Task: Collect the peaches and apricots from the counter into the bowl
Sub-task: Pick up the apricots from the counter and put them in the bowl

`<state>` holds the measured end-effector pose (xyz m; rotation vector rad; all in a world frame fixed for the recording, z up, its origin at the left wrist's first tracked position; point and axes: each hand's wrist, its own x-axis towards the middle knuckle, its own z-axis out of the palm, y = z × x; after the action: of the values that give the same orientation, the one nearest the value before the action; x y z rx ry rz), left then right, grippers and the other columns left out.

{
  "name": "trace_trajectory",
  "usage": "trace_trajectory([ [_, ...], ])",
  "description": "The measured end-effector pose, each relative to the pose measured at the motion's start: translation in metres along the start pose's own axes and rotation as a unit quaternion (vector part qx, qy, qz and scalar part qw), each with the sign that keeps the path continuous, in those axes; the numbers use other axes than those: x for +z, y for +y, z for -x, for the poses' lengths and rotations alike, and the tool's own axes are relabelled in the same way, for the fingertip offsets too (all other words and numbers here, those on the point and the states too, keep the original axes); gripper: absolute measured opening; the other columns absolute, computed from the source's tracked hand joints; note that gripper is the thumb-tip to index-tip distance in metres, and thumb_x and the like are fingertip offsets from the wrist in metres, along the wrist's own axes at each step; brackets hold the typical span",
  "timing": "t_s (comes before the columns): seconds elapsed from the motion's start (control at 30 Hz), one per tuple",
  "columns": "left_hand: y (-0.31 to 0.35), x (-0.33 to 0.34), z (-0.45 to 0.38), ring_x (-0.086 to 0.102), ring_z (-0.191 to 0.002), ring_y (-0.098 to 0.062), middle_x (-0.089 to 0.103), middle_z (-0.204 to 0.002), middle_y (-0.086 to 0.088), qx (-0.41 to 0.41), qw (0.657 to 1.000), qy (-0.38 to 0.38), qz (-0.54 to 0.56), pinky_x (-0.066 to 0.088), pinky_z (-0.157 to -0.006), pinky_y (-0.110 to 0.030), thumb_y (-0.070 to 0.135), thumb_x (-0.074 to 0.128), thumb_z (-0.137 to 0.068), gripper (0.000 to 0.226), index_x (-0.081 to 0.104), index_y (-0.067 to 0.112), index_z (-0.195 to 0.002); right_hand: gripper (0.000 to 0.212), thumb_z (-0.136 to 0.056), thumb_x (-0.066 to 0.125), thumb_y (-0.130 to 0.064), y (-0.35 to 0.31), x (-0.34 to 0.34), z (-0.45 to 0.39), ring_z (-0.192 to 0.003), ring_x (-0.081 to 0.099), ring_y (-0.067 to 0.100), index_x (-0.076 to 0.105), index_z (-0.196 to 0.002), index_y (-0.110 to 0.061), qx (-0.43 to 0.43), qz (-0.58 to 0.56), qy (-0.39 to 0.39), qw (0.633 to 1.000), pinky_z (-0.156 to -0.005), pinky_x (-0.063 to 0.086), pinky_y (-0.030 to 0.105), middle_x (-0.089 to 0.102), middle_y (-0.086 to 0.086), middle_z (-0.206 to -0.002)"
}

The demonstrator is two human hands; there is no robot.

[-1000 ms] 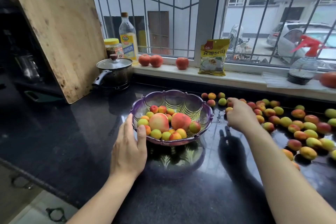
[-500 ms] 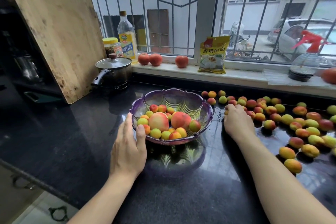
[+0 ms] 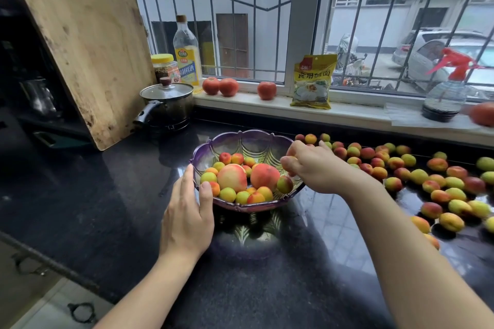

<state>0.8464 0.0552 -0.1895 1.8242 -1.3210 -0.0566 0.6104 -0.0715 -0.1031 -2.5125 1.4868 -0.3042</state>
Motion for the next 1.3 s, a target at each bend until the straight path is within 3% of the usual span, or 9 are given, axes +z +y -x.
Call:
trace_trajectory([
  [0.2,0.0,0.001,0.0,0.049,-0.142,-0.027,0.045,-0.16,-0.008,-0.001,1.0,0.001,-0.001,0.048,-0.105,-0.046,0.073,0.005,-0.095,0.091,0.031,0.02,-0.164,0.022,-0.104,0.044,-0.048,0.008,-0.006,0.003,-0.086,0.062,0.013,0.054,-0.103,-0.027,0.021,-0.151,0.033,0.988,-0.069,0.044,0.031,0.073,-0.007,-0.083],
  [0.4,0.0,0.0,0.0,0.05,-0.142,-0.028,0.046,-0.16,-0.009,0.0,1.0,0.002,0.001,0.049,-0.105,-0.048,0.074,0.005,-0.095,0.091,0.031,0.021,-0.163,0.026,-0.099,0.055,-0.044,0.01,0.008,-0.005,-0.103,0.044,0.022,0.069,-0.112,-0.027,-0.03,0.069,0.056,0.996,-0.093,0.04,0.04,0.058,-0.003,-0.109],
  [0.63,-0.002,0.001,-0.001,0.049,-0.142,-0.028,0.045,-0.161,-0.009,0.003,1.0,0.001,0.001,0.05,-0.105,-0.048,0.076,0.003,-0.094,0.093,0.029,0.022,-0.164,0.049,-0.108,0.04,-0.037,0.02,0.005,-0.003,-0.111,0.058,0.021,0.076,-0.088,-0.01,-0.007,-0.037,0.011,0.999,-0.102,0.042,0.039,0.067,0.002,-0.125],
  [0.7,-0.001,0.0,-0.001,0.049,-0.142,-0.028,0.045,-0.161,-0.009,0.003,1.0,-0.002,0.003,0.051,-0.105,-0.049,0.081,0.0,-0.092,0.097,0.029,0.022,-0.164,0.05,-0.107,0.041,-0.038,0.021,0.005,-0.003,-0.097,0.063,0.019,0.075,-0.085,-0.009,0.001,-0.068,0.014,0.998,-0.085,0.049,0.035,0.072,0.001,-0.108],
  [0.8,0.0,-0.001,-0.001,0.049,-0.143,-0.029,0.044,-0.162,-0.008,-0.001,1.0,-0.006,0.002,0.051,-0.105,-0.05,0.086,-0.005,-0.088,0.105,0.028,0.022,-0.165,0.049,-0.106,0.042,-0.044,0.02,0.004,0.0,-0.073,0.062,0.002,0.073,-0.075,-0.023,0.017,-0.115,0.014,0.993,-0.062,0.04,0.021,0.069,-0.009,-0.076],
  [1.03,-0.006,0.003,-0.007,0.055,-0.136,-0.032,0.05,-0.159,-0.007,-0.022,1.0,-0.013,0.003,0.048,-0.097,-0.044,0.067,0.006,-0.094,0.082,0.02,0.032,-0.167,0.04,-0.108,0.039,-0.039,0.023,0.003,0.002,-0.087,0.066,0.008,0.07,-0.086,-0.028,0.01,-0.158,0.05,0.986,-0.074,0.048,0.024,0.073,-0.009,-0.087],
  [1.17,-0.011,0.01,-0.034,0.042,-0.148,-0.031,0.036,-0.168,0.0,-0.079,0.991,-0.036,0.1,0.035,-0.105,-0.038,0.051,0.023,-0.103,0.067,0.014,0.035,-0.168,0.033,-0.109,0.037,-0.035,0.019,0.0,0.004,-0.094,0.067,0.009,0.068,-0.103,-0.024,0.009,-0.166,0.01,0.986,-0.086,0.052,0.029,0.075,-0.009,-0.091],
  [1.23,-0.014,0.01,-0.053,0.038,-0.15,-0.028,0.038,-0.167,-0.001,-0.145,0.977,-0.035,0.152,0.031,-0.109,-0.034,0.038,0.034,-0.11,0.058,0.026,0.029,-0.166,0.034,-0.109,0.038,-0.034,0.021,-0.003,0.006,-0.1,0.067,0.016,0.069,-0.109,-0.021,0.006,-0.177,-0.029,0.984,-0.094,0.052,0.037,0.074,-0.004,-0.098],
  [1.3,-0.017,0.012,-0.067,0.048,-0.141,-0.03,0.059,-0.147,-0.006,-0.18,0.963,-0.027,0.197,0.036,-0.106,-0.038,0.041,0.038,-0.106,0.047,0.059,0.019,-0.141,0.033,-0.109,0.039,-0.034,0.023,-0.005,0.008,-0.106,0.066,0.013,0.068,-0.12,-0.023,-0.003,-0.203,-0.075,0.976,-0.098,0.05,0.035,0.074,-0.006,-0.104],
])
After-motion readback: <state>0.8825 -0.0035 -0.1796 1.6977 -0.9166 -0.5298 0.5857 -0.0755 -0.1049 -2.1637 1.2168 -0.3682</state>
